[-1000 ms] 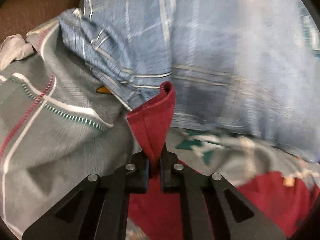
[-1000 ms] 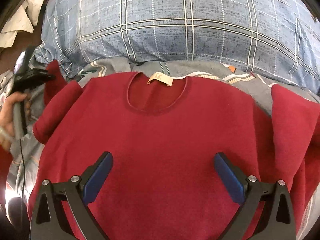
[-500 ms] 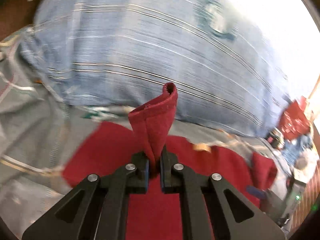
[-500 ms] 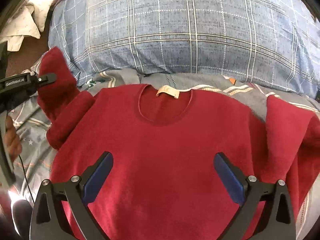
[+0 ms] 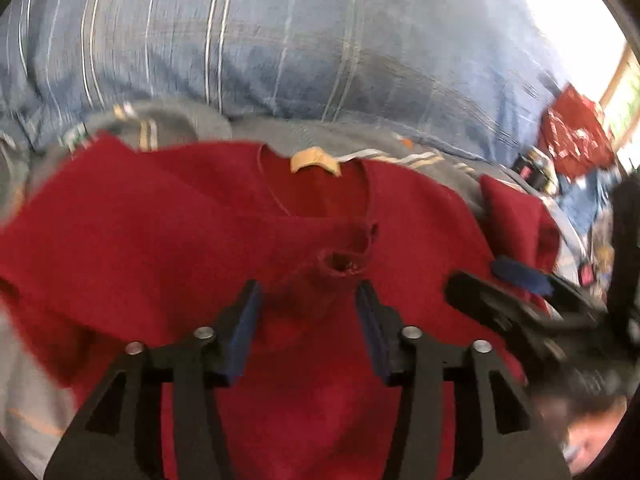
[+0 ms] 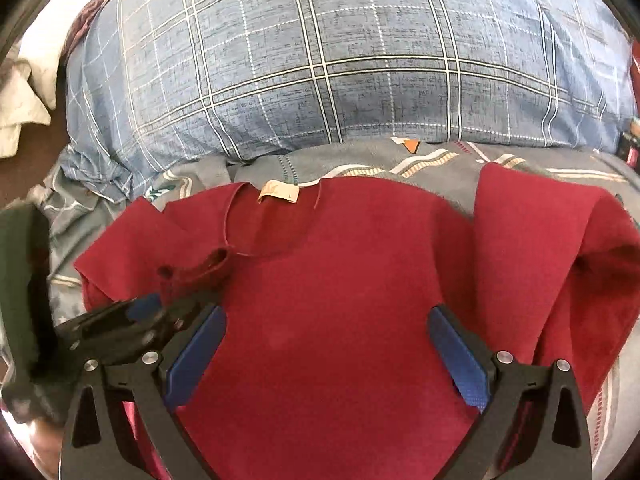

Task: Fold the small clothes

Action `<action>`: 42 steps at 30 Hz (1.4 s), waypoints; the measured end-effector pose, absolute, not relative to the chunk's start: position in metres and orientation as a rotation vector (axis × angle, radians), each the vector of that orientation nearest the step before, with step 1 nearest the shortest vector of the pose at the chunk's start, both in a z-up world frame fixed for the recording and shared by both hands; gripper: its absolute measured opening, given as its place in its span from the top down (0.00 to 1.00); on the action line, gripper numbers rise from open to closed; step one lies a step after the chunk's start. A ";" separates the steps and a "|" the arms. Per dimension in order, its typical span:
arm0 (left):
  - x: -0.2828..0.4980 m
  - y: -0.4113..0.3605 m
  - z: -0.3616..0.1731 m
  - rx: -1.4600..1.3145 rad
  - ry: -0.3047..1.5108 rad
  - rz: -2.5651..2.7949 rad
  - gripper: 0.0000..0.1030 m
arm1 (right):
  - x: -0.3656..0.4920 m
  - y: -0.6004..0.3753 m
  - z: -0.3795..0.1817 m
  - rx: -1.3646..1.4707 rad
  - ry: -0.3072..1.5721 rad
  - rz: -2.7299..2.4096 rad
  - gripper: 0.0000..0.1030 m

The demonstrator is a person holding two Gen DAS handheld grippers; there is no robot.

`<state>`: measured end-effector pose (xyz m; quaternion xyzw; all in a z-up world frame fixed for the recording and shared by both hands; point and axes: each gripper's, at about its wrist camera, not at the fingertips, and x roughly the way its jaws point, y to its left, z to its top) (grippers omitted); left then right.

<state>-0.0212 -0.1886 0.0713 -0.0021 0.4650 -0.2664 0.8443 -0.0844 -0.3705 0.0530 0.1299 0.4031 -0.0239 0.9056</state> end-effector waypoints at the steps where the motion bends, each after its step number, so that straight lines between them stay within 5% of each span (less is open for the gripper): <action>1: -0.028 -0.181 0.083 0.008 0.948 -0.548 0.39 | -0.084 -0.371 0.053 0.276 0.827 -0.045 0.01; 3: -0.040 -0.158 0.105 -0.001 0.867 -0.525 0.21 | -0.085 -0.370 0.054 0.297 0.816 -0.030 0.01; 9: -0.036 -0.088 0.126 -0.037 0.734 -0.323 0.20 | -0.072 -0.355 0.046 0.320 0.843 0.041 0.03; 14: -0.016 -0.044 0.103 -0.115 0.756 -0.164 0.20 | -0.053 -0.325 0.037 0.237 0.878 0.100 0.20; 17: -0.007 -0.028 0.094 -0.181 0.776 -0.131 0.20 | -0.039 -0.306 0.027 0.173 0.898 0.129 0.53; 19: -0.002 -0.022 0.091 -0.192 0.782 -0.095 0.20 | -0.036 -0.291 0.029 0.076 0.871 0.141 0.95; 28: -0.002 -0.012 0.093 -0.229 0.771 -0.091 0.20 | -0.072 -0.339 0.104 0.086 0.693 0.051 0.96; 36: 0.000 -0.033 0.083 -0.118 0.824 -0.109 0.20 | -0.072 -0.408 0.090 0.094 0.766 -0.177 0.95; 39: 0.003 -0.040 0.075 -0.102 0.872 -0.114 0.20 | -0.063 -0.415 0.070 0.092 0.833 -0.209 0.89; 42: 0.004 -0.048 0.069 -0.060 0.901 -0.113 0.20 | -0.064 -0.420 0.065 0.120 0.847 -0.203 0.63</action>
